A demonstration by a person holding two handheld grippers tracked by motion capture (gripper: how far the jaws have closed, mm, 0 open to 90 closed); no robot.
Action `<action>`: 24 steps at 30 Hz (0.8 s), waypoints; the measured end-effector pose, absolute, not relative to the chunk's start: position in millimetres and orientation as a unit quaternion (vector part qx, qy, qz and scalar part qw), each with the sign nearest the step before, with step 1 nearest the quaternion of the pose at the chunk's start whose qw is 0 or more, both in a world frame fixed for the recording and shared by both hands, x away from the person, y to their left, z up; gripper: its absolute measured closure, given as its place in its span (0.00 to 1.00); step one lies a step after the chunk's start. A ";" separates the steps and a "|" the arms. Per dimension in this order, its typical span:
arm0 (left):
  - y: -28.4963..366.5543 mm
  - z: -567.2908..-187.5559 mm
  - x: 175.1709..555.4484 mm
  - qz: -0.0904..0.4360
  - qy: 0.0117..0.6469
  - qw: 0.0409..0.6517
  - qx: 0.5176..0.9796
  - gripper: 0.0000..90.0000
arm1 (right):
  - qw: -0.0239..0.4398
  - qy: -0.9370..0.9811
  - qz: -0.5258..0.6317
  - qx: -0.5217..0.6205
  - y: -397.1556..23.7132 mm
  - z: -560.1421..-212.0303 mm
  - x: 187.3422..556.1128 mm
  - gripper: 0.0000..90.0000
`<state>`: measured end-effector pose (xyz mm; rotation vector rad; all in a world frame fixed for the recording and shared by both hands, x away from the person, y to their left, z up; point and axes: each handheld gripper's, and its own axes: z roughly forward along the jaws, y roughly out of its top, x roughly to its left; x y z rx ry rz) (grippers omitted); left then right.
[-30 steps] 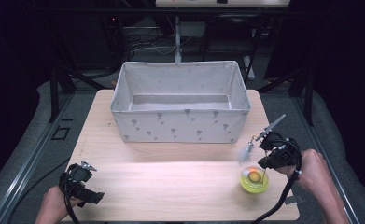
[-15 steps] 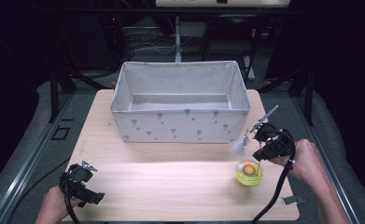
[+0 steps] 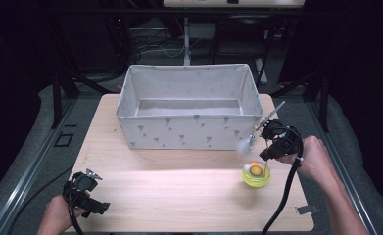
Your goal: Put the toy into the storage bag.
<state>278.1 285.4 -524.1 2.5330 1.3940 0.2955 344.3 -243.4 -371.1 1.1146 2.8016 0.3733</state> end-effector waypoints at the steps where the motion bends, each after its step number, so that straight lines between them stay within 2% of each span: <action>1: 285.4 -524.3 278.3 0.100 0.476 0.117 0.866 0.01 | 0.051 0.921 0.124 0.367 -242.7 -371.0 345.7 0.98; 24: 285.8 -524.8 278.2 0.099 0.474 0.116 0.868 0.01 | 0.048 0.922 0.138 0.357 -225.7 -351.2 369.9 0.98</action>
